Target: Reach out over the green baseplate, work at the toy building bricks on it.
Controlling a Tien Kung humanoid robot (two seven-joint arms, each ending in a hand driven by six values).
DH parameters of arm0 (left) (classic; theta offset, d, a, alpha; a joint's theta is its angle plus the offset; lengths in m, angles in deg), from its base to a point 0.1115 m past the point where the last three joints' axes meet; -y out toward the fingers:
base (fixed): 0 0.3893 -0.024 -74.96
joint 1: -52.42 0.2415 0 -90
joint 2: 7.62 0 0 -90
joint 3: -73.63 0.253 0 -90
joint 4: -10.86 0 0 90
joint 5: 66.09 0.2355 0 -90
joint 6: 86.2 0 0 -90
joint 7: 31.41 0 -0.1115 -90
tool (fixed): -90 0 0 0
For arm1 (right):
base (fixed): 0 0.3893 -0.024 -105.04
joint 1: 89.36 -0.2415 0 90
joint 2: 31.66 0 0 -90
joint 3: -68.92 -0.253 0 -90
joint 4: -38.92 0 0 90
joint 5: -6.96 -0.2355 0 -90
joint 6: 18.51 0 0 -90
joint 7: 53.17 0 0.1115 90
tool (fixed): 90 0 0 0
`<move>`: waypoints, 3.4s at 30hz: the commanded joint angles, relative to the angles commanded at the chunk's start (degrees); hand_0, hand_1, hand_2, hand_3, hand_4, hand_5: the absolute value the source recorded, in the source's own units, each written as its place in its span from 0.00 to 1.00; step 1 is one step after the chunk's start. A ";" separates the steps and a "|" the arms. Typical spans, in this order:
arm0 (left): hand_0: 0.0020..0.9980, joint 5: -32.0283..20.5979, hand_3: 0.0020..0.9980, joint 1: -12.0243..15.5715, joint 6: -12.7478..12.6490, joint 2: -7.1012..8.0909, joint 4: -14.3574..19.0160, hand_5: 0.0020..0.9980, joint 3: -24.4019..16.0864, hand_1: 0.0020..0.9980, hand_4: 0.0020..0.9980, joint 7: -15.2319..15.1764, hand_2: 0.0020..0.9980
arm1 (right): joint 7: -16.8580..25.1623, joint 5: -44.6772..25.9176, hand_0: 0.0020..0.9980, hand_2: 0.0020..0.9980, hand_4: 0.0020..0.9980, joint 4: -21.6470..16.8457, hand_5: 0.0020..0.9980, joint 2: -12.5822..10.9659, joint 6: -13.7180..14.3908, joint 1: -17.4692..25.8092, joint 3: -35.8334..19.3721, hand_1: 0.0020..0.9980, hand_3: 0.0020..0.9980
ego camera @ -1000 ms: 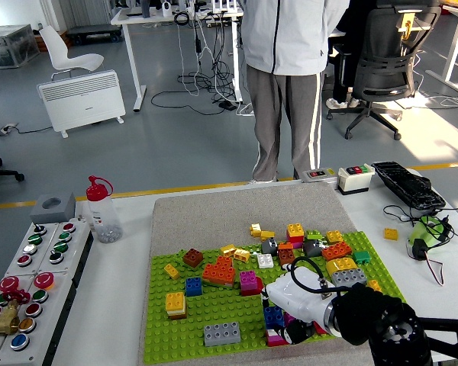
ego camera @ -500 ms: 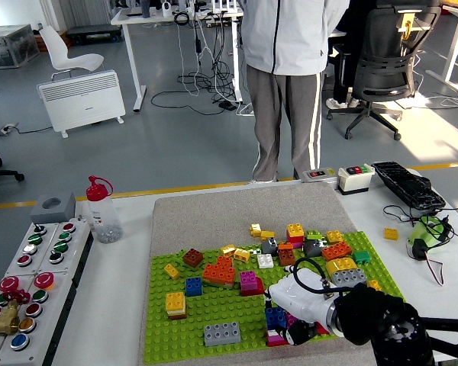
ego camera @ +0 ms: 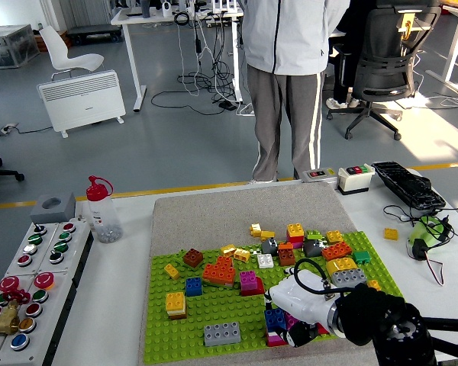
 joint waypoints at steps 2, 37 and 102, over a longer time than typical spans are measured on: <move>0.73 0.04 0.67 -0.01 0.00 0.00 0.00 1.00 -0.02 0.76 0.47 0.01 0.77 | 0.19 0.01 1.00 0.58 0.52 0.01 0.21 -0.04 0.08 -0.01 0.00 0.80 0.59; 0.73 0.99 0.67 0.32 -0.07 -0.16 0.00 1.00 -0.50 0.76 0.47 0.16 0.77 | 1.29 0.02 1.00 0.57 0.51 1.74 0.20 -0.09 -0.13 0.68 0.33 0.79 0.58; 0.73 0.16 0.67 0.31 -0.16 -0.17 0.00 1.00 0.08 0.76 0.47 -0.07 0.77 | -1.01 -0.23 1.00 0.80 0.68 0.05 0.30 -0.09 -3.54 0.50 -1.50 0.81 0.76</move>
